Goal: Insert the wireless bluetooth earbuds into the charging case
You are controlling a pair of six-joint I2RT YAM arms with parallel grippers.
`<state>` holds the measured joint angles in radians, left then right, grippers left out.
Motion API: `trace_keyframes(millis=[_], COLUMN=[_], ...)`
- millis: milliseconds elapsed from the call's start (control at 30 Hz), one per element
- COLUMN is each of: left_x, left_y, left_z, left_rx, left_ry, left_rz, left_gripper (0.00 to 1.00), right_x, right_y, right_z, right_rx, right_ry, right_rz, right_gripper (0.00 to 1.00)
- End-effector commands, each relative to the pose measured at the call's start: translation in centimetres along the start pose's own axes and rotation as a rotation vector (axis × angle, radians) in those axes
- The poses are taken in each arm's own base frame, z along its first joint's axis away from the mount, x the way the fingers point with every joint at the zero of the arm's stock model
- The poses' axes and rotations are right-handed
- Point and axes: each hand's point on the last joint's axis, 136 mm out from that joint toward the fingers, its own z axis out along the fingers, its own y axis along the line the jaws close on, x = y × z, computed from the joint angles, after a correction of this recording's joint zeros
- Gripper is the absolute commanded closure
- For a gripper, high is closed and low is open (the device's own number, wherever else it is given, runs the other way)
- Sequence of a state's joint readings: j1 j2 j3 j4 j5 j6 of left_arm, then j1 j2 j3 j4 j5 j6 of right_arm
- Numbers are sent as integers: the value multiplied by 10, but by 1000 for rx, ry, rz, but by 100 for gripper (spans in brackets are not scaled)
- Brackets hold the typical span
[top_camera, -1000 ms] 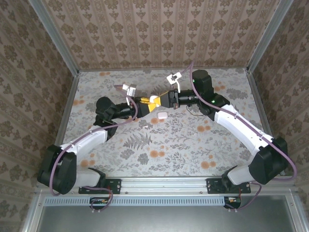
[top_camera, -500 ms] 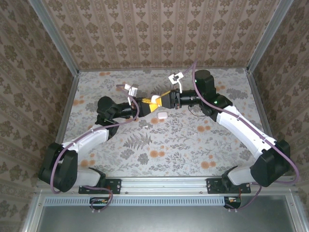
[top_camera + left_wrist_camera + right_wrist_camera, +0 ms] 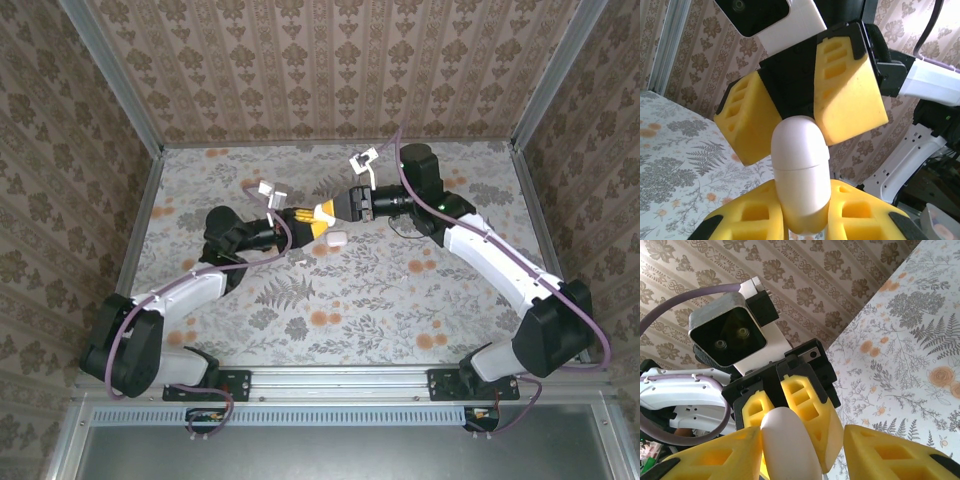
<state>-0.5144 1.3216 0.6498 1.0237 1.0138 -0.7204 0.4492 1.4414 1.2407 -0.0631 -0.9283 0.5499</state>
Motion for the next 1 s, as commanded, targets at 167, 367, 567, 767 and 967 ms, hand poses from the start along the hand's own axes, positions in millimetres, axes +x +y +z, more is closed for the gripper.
trace_keyframes(millis=[167,367,567,767,967], left_x=[-7,-5,0,6,26], left_y=[-32,-34,-23,-2,11], left_z=[-2,-6,-16,-47,-80], left_rx=[67,47,-26,-174,-378], left_ry=[-3,-6,-20,-58,16], left_rz=[188,204,197,198,253], left_gripper=[100,100,100,100,100], right_x=[0,-2,-4,14,67], right_y=[-38,-54,-49,-80,-136], right_z=[-4,-9,-14,-27,-21], right_rx=[116,151,152,349,613], right_ry=[-21,-48,-56,-35,95], right_rz=[92,150,158,216,317], right_gripper=[59,58,54,54,56])
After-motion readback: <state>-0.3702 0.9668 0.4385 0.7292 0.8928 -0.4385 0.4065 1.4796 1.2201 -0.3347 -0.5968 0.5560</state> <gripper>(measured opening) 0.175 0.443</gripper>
